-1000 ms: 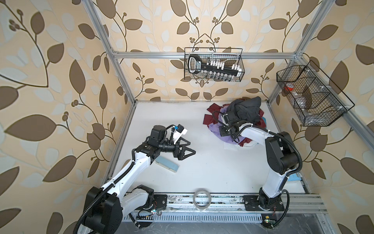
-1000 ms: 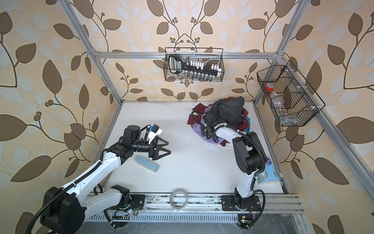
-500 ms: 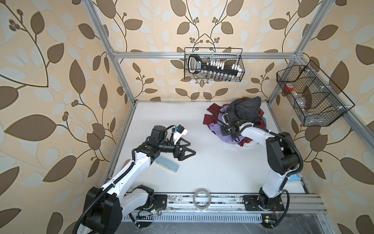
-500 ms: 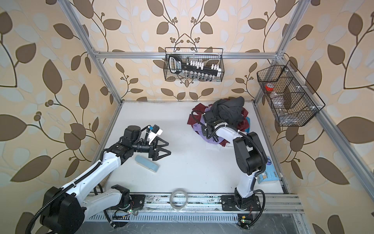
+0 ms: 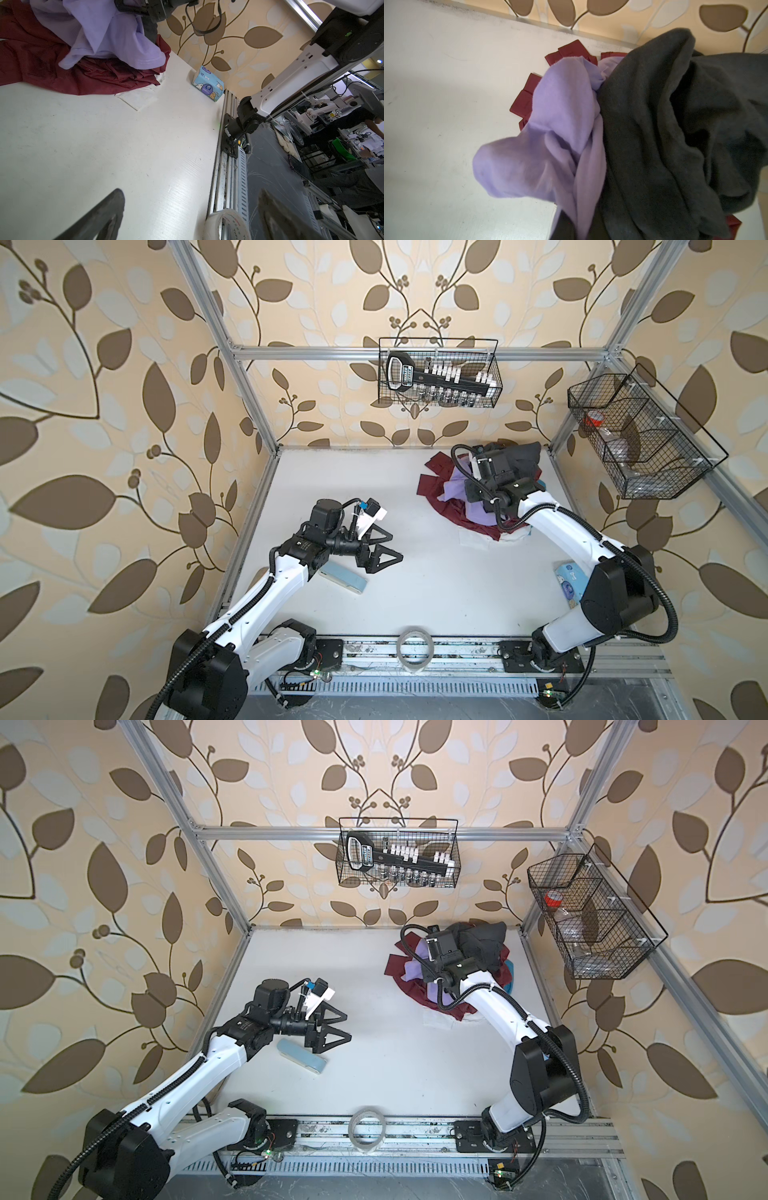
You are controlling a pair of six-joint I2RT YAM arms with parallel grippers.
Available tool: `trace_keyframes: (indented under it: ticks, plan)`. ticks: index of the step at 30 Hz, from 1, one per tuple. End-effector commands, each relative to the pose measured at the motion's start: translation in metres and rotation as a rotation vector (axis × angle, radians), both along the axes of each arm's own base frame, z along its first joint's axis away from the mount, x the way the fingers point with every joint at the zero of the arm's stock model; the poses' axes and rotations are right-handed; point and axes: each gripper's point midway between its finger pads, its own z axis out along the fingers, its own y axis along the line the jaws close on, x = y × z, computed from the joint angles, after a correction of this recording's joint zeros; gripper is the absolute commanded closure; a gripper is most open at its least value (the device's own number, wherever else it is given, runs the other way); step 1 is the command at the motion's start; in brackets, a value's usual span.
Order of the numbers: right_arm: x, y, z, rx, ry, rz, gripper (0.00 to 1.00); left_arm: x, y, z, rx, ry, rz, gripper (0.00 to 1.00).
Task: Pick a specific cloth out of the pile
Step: 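Grasp the lavender shirt with the right gripper and lift it up, then raise the lavender shirt high with the right gripper, pulling it free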
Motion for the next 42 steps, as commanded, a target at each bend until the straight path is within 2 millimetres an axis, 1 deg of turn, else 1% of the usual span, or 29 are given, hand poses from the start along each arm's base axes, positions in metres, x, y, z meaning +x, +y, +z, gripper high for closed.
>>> trace_keyframes:
  ticks: [1, 10, 16, 20, 24, 27, 36, 42]
  plan:
    - [-0.001, -0.004, 0.044, -0.010, -0.088, -0.001, 1.00, -0.003, -0.003, 0.017, -0.015, -0.079, -0.024, 0.01]
    - [-0.002, -0.004, 0.109, 0.023, -0.213, 0.010, 1.00, -0.003, -0.004, 0.016, -0.008, -0.083, -0.022, 0.01]
    - [0.004, -0.001, 0.140, 0.032, -0.253, 0.022, 1.00, -0.002, -0.004, 0.015, -0.003, -0.076, -0.025, 0.01]
    - [0.005, 0.004, 0.160, 0.056, -0.285, 0.039, 1.00, -0.003, -0.004, 0.015, -0.003, -0.078, -0.027, 0.01]
    - [0.005, 0.007, 0.175, 0.062, -0.311, 0.049, 1.00, -0.004, -0.005, 0.015, -0.003, -0.079, -0.028, 0.01]
    - [0.006, 0.014, 0.188, 0.076, -0.334, 0.075, 1.00, -0.004, -0.005, 0.015, -0.003, -0.080, -0.030, 0.01]
    - [0.022, 0.040, 0.214, 0.083, -0.362, 0.142, 1.00, -0.005, -0.005, 0.016, -0.001, -0.088, -0.031, 0.01]
    - [0.033, 0.049, 0.231, 0.077, -0.391, 0.155, 1.00, -0.005, -0.005, 0.015, 0.001, -0.089, -0.031, 0.01]
